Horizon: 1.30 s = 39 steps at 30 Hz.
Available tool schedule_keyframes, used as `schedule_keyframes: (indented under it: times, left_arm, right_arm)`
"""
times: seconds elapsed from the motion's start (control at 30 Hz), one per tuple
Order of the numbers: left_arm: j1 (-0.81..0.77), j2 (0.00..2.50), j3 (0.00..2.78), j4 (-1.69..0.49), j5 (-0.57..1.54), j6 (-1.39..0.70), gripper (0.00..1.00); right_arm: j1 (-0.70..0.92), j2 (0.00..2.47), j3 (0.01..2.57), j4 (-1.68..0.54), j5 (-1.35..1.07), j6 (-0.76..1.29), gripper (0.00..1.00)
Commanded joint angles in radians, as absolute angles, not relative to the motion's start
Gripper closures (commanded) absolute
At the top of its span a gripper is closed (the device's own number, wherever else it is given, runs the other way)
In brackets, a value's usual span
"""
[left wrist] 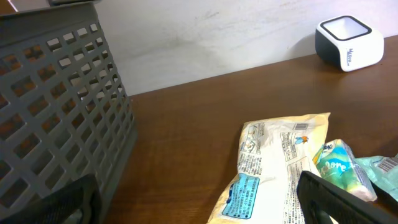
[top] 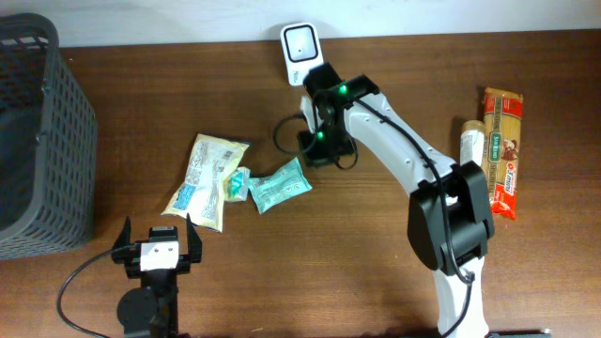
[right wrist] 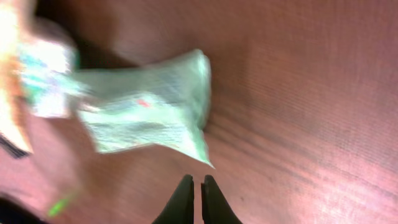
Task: Scan the item barcode
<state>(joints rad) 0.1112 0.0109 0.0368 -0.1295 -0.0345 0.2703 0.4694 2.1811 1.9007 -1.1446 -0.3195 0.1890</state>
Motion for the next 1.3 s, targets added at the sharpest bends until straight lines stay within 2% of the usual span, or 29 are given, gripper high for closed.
schedule_keyframes:
  times: [0.0,0.17,0.2,0.27,0.5,0.7,0.8,0.87,0.93,0.97,1.07,1.27]
  left_arm:
    - [0.116,0.006,0.032,-0.128,-0.038,0.286,0.01]
    - [0.116,0.006,0.032,-0.128,-0.038,0.286,0.01]
    - [0.116,0.006,0.032,-0.128,-0.038,0.286,0.01]
    - [0.116,0.006,0.032,-0.128,-0.038,0.286,0.01]
    - [0.116,0.006,0.032,-0.128,-0.038,0.286,0.01]
    - [0.116,0.006,0.032,-0.128,-0.038,0.286,0.01]
    - [0.116,0.006,0.032,-0.128,-0.038,0.286,0.01]
    - [0.116,0.006,0.032,-0.128,-0.038,0.286,0.01]
    - [0.116,0.006,0.032,-0.128,-0.038,0.286,0.01]
    - [0.116,0.006,0.032,-0.128,-0.038,0.286,0.01]
    - [0.116,0.006,0.032,-0.128,-0.038,0.286,0.01]
    - [0.116,0.006,0.032,-0.128,-0.038,0.286,0.01]
  right_arm:
    - [0.527,2.146,1.93,-1.079,-0.338,0.173,0.9]
    - [0.594,2.214,1.927,-0.943,-0.309,0.343,0.89]
    - [0.61,2.242,1.927,-0.915,-0.309,0.358,0.94]
    - [0.626,2.27,1.927,-0.918,-0.31,0.358,0.96]
    - [0.654,2.395,1.927,-0.97,-0.303,0.376,0.96]
    - [0.639,2.409,1.948,-0.965,-0.303,0.345,0.95]
    - [0.572,2.354,2.101,-1.067,-0.303,0.239,0.83]
    - [0.498,2.336,2.273,-1.213,-0.303,0.168,0.56]
    - [0.423,2.336,2.318,-1.304,-0.315,0.108,0.39]
    - [0.402,2.342,2.308,-1.319,-0.334,0.075,0.35]
    - [0.331,2.384,2.217,-1.345,-0.469,-0.123,0.28]
    - [0.321,2.403,2.145,-1.305,-0.527,-0.258,0.25]
